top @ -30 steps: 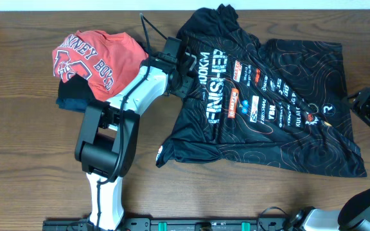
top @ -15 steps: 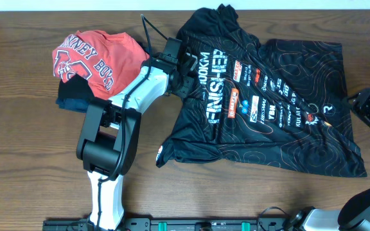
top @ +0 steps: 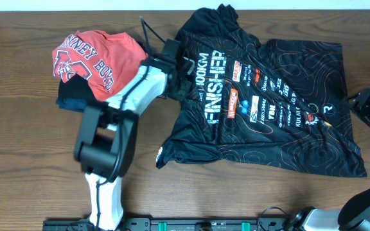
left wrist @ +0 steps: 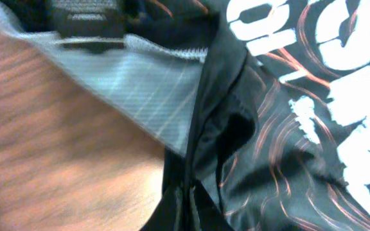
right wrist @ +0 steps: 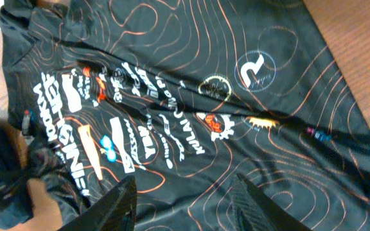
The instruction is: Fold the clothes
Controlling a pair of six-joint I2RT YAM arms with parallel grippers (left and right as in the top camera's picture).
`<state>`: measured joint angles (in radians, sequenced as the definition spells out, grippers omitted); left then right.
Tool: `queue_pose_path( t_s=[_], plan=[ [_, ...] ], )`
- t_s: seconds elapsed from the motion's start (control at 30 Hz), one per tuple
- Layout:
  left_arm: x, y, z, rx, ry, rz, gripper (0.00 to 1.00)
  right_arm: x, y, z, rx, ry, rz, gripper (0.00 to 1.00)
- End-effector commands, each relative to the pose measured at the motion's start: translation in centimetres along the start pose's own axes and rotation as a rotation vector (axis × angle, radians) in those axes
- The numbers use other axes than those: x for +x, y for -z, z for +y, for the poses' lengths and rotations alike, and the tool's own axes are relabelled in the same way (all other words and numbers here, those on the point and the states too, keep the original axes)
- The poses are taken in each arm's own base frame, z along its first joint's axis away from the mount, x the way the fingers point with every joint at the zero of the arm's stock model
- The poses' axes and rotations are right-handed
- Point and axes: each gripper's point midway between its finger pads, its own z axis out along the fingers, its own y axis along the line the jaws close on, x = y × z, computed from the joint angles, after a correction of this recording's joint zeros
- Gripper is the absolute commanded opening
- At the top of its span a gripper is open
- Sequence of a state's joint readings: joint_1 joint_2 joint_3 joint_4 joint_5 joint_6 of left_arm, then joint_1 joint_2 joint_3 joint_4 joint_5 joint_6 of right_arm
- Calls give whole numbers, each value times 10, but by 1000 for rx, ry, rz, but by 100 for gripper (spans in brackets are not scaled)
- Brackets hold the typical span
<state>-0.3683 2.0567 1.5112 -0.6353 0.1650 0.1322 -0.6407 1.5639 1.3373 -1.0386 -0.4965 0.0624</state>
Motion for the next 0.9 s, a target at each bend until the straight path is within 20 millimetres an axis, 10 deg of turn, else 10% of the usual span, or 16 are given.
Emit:
queue_pose_path(
  t_s=[0.0,0.33,0.5,0.67,0.87],
  plan=[
    [-13,55,11,-49,7,-84,6,-3,0,6,-6,44,-23,47],
    [18,56,13,-55,11,33,14,-15,-38,2,23,71,-50,44],
    [28,47,14,-56,13,67,14,-17,-84,-8,14,38,-45,21],
    [19,41,9,-33,9,34,27,-20,-131,-30,57,-29,-21,1],
    [0,35,-3,46,-1,-40,43,-12,-178,-76,187,-124,18,1]
  ],
)
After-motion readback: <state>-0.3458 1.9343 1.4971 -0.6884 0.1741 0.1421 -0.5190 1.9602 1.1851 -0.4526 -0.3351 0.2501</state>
